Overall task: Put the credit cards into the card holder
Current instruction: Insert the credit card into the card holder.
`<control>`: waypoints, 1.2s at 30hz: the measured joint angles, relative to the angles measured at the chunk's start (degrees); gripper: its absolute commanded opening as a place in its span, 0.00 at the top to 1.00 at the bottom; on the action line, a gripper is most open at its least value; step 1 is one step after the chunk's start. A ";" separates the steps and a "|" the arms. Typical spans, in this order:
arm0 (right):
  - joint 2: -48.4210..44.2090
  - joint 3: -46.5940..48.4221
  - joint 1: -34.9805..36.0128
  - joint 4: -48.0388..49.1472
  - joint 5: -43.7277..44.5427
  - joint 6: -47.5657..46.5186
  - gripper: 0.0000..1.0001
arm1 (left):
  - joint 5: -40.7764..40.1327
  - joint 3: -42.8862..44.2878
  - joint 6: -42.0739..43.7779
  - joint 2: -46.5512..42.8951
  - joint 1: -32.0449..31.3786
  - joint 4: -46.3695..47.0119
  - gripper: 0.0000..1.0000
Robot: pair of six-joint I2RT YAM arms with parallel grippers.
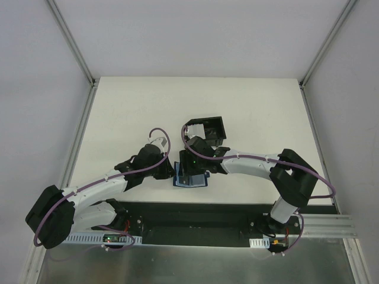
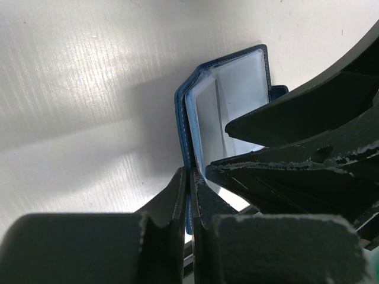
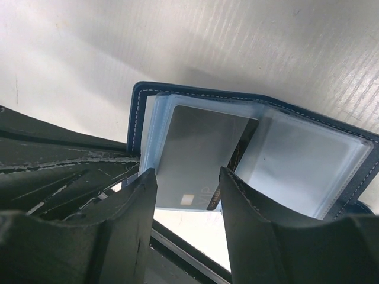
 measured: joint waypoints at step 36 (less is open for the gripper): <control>-0.46 4.28 1.97 -10.29 10.10 -2.23 0.56 | -0.61 -0.57 -0.28 0.02 0.00 -0.35 1.00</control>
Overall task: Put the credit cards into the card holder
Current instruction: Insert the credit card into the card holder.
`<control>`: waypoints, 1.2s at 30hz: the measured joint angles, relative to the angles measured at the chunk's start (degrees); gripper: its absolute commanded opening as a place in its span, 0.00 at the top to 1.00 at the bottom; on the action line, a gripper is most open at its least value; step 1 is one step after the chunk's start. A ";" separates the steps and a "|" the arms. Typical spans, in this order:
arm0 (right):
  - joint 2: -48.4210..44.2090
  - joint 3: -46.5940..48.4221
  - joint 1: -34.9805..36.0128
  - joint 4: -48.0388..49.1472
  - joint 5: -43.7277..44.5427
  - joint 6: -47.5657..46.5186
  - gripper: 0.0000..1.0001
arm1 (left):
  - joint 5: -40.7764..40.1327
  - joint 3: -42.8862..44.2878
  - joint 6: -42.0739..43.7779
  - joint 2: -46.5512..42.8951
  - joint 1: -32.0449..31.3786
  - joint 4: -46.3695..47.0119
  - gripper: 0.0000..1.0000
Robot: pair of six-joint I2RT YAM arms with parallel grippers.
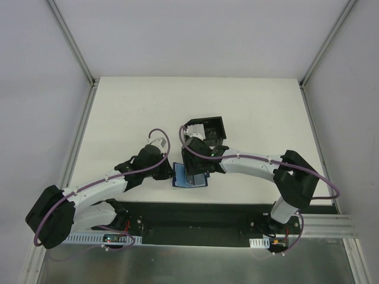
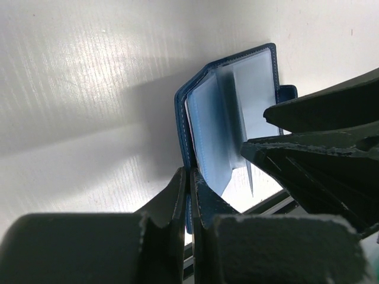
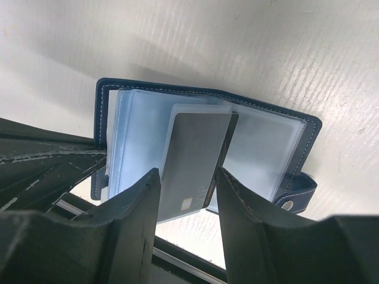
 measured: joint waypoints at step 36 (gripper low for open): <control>-14.73 -11.67 -7.63 -0.37 1.01 -0.04 0.58 | -2.21 -1.62 -1.49 1.31 0.00 0.09 1.00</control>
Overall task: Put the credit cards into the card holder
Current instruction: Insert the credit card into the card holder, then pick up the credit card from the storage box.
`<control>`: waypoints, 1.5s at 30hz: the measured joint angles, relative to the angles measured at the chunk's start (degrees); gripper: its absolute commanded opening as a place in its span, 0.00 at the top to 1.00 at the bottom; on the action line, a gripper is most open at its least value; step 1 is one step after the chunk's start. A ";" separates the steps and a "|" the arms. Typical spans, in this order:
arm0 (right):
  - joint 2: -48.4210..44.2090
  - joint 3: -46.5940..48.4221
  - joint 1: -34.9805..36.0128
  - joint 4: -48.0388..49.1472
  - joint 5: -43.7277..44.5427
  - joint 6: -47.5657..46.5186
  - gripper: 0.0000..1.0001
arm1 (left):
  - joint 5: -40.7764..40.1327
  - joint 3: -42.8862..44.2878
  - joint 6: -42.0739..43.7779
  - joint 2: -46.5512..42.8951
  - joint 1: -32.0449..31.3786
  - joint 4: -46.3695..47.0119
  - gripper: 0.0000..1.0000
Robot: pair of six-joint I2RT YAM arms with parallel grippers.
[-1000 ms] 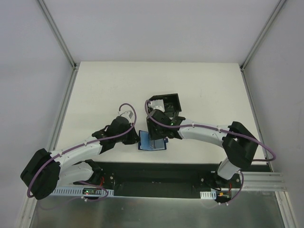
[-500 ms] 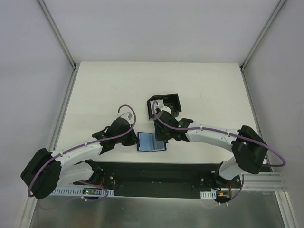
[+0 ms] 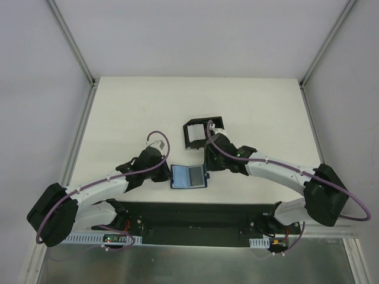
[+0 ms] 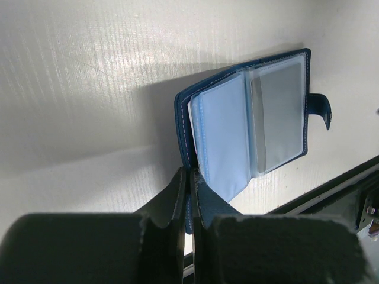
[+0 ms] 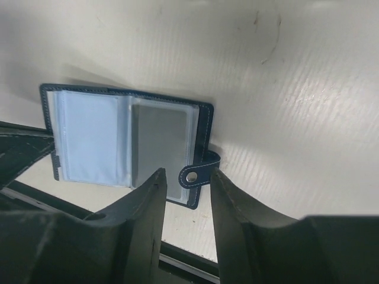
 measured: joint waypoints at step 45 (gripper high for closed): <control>32.26 32.00 -22.49 2.56 -25.16 -10.64 0.38 | 0.07 0.02 0.02 1.25 0.00 1.40 1.00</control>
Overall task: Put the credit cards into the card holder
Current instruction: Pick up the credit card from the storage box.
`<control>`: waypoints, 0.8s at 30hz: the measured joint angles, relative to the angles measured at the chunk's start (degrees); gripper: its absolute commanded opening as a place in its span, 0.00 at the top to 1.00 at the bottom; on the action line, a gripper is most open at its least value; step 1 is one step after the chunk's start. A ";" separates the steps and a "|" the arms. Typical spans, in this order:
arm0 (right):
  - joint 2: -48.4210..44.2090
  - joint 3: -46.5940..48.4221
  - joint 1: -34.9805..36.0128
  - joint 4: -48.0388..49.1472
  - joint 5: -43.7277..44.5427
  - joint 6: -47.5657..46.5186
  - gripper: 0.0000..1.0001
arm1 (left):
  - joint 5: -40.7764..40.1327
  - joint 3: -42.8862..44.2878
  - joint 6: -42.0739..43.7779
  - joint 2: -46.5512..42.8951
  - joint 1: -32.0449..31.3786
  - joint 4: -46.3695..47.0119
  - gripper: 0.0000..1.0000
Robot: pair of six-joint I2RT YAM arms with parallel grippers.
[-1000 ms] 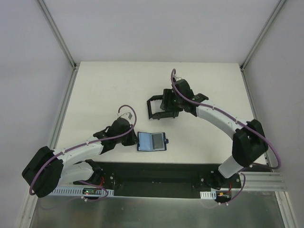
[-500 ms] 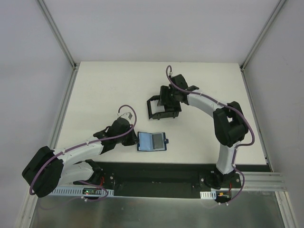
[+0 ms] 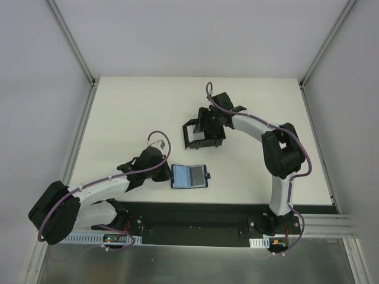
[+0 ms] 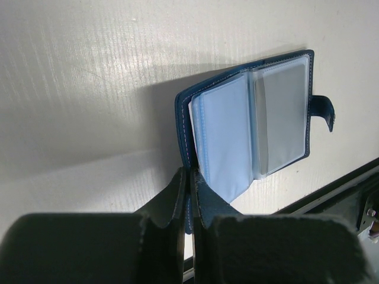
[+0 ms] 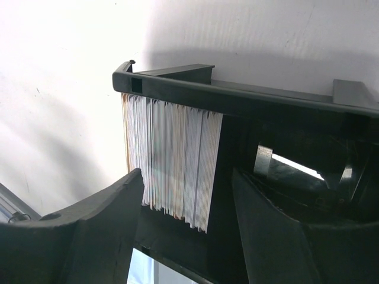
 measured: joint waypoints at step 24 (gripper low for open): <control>-0.46 -0.42 -1.07 1.38 -1.55 0.20 0.71 | 0.02 0.00 0.00 0.50 0.00 0.28 1.00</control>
